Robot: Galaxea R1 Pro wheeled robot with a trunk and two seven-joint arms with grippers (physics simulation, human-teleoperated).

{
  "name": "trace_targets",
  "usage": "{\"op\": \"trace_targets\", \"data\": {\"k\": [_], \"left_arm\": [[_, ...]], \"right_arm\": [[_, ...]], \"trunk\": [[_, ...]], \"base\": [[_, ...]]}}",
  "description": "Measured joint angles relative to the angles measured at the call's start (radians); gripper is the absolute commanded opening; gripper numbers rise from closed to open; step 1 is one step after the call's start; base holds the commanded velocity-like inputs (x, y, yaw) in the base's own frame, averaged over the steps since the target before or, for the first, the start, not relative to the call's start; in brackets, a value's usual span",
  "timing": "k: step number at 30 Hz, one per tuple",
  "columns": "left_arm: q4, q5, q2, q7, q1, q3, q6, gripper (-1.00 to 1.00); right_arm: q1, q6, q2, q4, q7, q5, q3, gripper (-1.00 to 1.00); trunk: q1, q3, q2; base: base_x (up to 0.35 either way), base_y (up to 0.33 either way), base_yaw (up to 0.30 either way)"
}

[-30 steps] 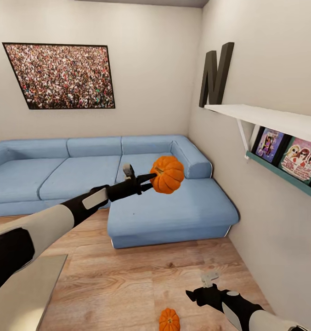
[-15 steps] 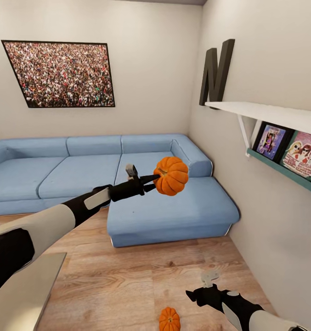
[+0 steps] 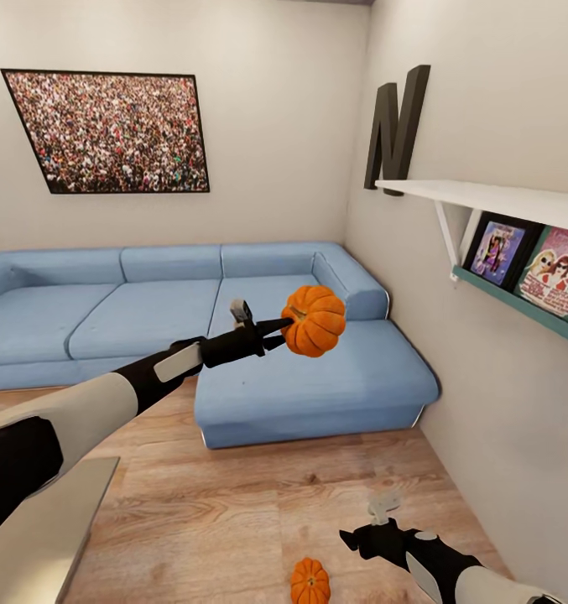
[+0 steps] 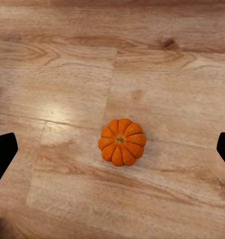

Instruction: Place each of the two pumpkins and all three candles from the living room inside a cabinet in the living room (use any cabinet), then make sure every cabinet is closed, and position the cauldron so it is next to a table in the living room.

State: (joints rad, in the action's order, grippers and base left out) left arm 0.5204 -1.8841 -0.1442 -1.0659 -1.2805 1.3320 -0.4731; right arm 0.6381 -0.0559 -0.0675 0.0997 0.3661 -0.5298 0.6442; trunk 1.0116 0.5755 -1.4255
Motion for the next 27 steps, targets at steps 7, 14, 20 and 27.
{"op": "trace_targets", "data": {"k": [7,14,20,27], "left_arm": [[0.008,0.000,0.000,0.000,0.000,-0.001,-0.001,-1.00],[0.009,0.000,-0.001,0.000,0.000,-0.001,-0.001,-1.00],[0.009,0.000,-0.002,-0.001,0.000,-0.001,-0.001,-1.00],[0.009,0.000,-0.001,0.000,0.000,-0.001,0.000,-1.00]], "right_arm": [[-0.016,-0.001,-0.007,-0.001,0.144,0.007,0.000,1.00],[-0.028,-0.121,-0.003,-0.057,0.186,0.008,0.000,1.00],[-0.029,-0.129,0.000,-0.061,0.179,0.009,0.005,1.00],[-0.029,-0.119,0.001,-0.060,0.146,0.023,0.014,1.00]], "trunk": [[0.027,0.022,-0.049],[0.054,0.044,-0.098],[0.077,0.063,-0.140],[0.104,0.085,-0.189]], "base": [[0.000,0.000,0.000],[0.000,0.000,0.000],[0.000,0.000,0.000],[0.000,0.000,0.000]]}}
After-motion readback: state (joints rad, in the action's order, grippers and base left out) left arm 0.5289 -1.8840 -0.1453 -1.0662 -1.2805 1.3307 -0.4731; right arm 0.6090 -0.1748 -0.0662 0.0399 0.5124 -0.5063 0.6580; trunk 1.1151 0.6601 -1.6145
